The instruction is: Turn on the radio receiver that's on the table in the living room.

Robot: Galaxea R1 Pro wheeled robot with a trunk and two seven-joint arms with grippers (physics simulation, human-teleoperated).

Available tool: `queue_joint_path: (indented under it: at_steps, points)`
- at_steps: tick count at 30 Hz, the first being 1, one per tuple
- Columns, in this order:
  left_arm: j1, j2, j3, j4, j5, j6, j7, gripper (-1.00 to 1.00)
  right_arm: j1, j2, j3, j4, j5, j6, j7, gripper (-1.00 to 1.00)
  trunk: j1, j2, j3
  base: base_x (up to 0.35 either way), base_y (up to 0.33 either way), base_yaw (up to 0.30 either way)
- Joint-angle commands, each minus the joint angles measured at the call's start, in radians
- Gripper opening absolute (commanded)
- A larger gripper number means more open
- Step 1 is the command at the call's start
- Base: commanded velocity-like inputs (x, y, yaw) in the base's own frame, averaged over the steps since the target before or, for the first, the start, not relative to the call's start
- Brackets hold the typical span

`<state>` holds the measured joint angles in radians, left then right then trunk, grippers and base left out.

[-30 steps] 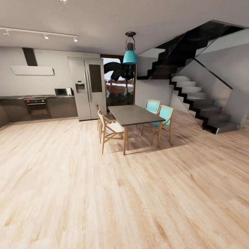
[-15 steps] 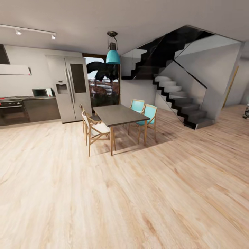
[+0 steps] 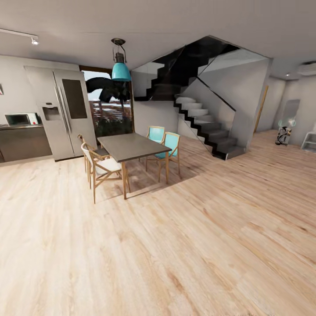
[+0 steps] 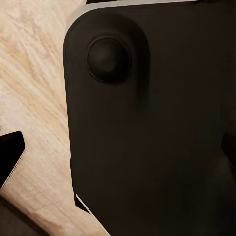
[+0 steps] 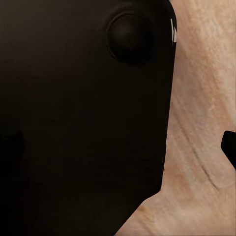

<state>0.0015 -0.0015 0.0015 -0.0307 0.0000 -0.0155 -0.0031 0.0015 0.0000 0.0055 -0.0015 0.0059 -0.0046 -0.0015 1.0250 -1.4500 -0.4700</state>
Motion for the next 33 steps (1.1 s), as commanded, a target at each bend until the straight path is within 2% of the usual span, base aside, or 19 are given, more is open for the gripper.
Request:
queue_joint_path:
  at_steps: [1, 33]
  points:
    - [0.0, 0.0, 0.0, 0.0, 0.0, 0.0, 0.0, 1.0, 0.0, 0.0, 0.0, 0.0, 0.0, 0.0, 0.0, 1.0, 0.0, 0.0, 0.0, 0.0, 0.0, -0.284]
    - [0.0, 0.0, 0.0, 0.0, 0.0, -0.001, 0.0, 1.0, 0.0, 0.0, 0.001, 0.0, 0.002, 0.0, 0.0, 1.0, 0.0, 0.0, 0.0, 0.0, 0.0, -0.284]
